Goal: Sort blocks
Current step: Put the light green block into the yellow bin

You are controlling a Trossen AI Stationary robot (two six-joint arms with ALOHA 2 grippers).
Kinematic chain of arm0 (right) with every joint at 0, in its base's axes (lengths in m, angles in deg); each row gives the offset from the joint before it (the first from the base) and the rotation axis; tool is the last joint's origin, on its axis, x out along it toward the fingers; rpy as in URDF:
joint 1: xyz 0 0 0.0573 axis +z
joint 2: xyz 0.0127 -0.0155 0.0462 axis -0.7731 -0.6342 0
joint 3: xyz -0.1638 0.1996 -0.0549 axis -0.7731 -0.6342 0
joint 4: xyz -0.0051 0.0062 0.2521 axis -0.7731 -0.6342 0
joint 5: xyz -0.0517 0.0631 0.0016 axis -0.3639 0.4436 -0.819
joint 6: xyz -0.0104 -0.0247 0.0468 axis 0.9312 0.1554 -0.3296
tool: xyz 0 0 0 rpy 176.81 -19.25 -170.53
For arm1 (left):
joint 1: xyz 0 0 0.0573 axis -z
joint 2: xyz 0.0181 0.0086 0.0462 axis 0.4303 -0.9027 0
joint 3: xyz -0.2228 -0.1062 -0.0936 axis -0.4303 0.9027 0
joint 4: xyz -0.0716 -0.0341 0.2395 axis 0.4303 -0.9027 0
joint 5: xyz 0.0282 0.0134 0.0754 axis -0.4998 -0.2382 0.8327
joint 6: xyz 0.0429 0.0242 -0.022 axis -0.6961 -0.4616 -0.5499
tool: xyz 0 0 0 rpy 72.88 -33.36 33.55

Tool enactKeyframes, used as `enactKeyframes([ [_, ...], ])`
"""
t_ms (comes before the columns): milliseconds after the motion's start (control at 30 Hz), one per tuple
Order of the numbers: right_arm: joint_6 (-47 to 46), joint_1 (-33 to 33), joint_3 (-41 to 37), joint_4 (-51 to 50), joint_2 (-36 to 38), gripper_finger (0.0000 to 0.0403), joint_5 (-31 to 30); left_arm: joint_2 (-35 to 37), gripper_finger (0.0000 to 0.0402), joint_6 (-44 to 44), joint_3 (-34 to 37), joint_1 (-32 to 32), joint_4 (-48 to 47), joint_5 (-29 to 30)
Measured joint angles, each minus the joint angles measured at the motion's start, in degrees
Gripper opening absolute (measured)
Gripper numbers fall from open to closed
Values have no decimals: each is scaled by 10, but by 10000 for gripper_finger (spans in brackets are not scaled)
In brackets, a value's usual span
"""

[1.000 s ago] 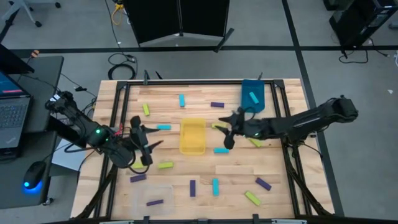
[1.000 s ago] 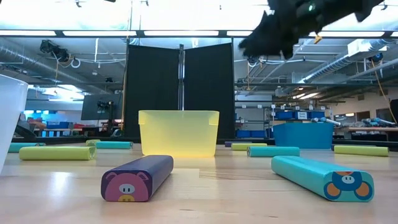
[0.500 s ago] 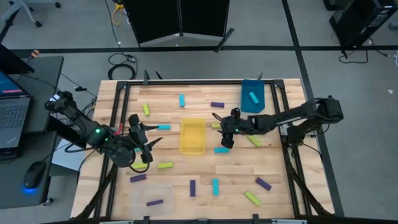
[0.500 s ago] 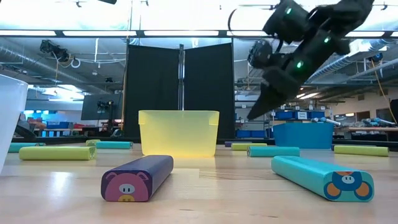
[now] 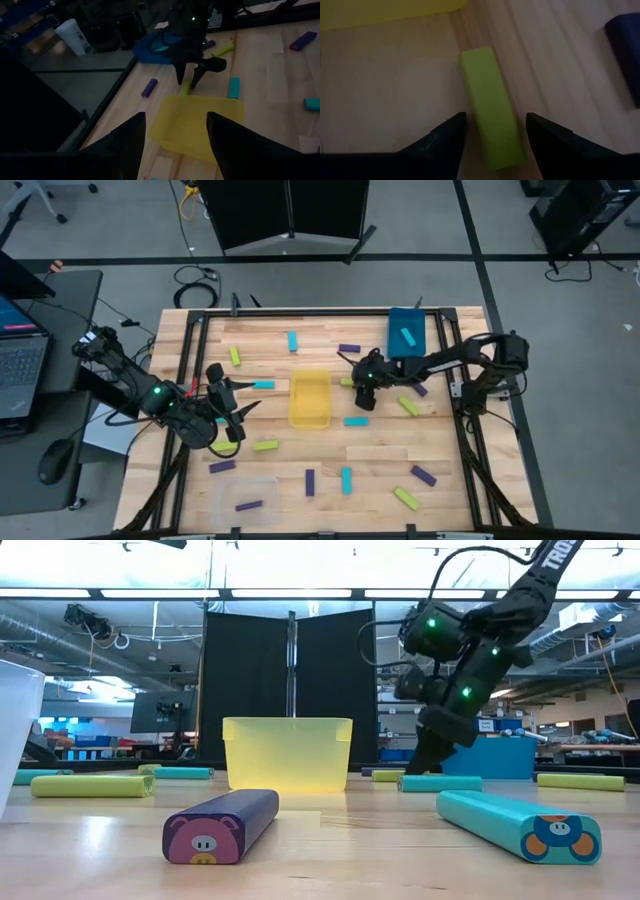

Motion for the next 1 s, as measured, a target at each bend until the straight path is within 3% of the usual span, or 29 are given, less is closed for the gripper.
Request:
enactKeyframes([
  [267, 5, -9, 3, 11, -23, 190, 21, 0, 218, 1, 0, 0, -1, 0],
  [500, 5, -5, 2, 11, -21, 116, 17, 0, 218, 4, 0, 0, -1, 0],
  [767, -2, 9, 0, 10, -8, 116, 5, 0, 218, 8, 0, 0, -1, 0],
  [1000, 3, 25, -1, 16, 77, 116, -11, 0, 218, 17, 0, 0, -1, 0],
])
